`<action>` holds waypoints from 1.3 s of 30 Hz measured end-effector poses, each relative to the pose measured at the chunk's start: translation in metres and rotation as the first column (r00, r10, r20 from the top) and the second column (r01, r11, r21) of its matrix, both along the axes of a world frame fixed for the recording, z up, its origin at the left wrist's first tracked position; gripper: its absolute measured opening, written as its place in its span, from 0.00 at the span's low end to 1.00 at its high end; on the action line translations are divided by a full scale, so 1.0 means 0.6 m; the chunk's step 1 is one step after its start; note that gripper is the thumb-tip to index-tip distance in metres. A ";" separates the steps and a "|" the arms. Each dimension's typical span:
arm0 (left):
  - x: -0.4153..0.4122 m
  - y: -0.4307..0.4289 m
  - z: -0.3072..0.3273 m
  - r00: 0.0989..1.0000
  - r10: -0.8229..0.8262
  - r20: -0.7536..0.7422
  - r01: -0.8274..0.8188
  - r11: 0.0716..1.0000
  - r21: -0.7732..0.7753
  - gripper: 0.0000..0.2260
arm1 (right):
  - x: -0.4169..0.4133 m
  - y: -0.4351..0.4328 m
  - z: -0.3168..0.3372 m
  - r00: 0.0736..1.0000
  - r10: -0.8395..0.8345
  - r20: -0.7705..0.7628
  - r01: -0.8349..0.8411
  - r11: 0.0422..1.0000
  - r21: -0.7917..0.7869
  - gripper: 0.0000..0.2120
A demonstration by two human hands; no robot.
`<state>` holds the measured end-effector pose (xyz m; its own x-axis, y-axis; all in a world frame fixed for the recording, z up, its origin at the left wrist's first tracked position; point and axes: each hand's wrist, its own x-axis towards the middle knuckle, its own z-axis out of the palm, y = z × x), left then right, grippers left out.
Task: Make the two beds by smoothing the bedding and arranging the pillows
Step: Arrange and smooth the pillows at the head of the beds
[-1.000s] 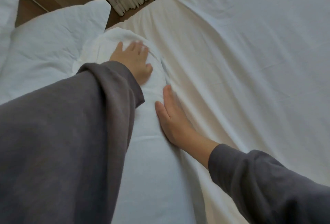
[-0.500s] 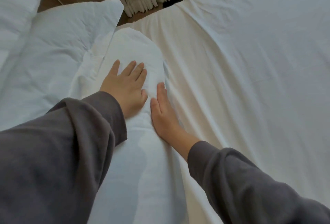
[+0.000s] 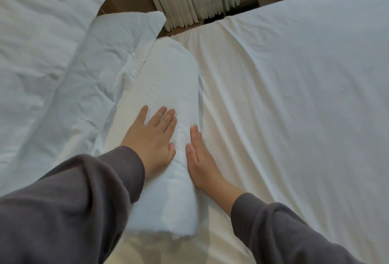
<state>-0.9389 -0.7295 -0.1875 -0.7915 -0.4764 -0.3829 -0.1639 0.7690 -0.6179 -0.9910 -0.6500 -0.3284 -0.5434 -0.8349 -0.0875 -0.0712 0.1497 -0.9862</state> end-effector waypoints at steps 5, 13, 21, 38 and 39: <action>0.057 0.040 -0.004 0.997 0.038 -0.066 -0.035 0.999 0.038 0.36 | 0.032 0.057 -0.005 0.994 0.068 -0.088 -0.066 0.998 0.016 0.26; 0.161 0.081 0.023 0.982 0.038 -0.185 0.015 0.961 0.277 0.40 | 0.067 0.173 0.005 0.890 0.423 -0.167 -0.400 0.903 0.158 0.51; 0.187 0.082 0.042 0.996 -0.076 -0.036 0.077 0.996 0.033 0.39 | 0.160 0.159 -0.010 0.989 0.051 -0.142 -0.033 0.992 0.121 0.39; 0.306 0.201 -0.020 0.459 0.368 -0.808 0.047 0.899 0.436 0.02 | 0.096 0.169 0.007 0.891 0.206 0.405 -0.247 0.968 0.052 0.37; 0.308 0.210 -0.037 0.347 0.586 -0.732 -0.048 0.790 0.611 0.02 | 0.088 0.161 0.013 0.895 0.150 0.420 -0.176 0.984 0.024 0.37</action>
<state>-0.7543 -0.6038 -0.2097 -0.6105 -0.7730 0.1724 -0.6726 0.6210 0.4025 -0.9383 -0.5532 -0.3205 -0.3036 -0.8948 -0.3275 0.3144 0.2304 -0.9209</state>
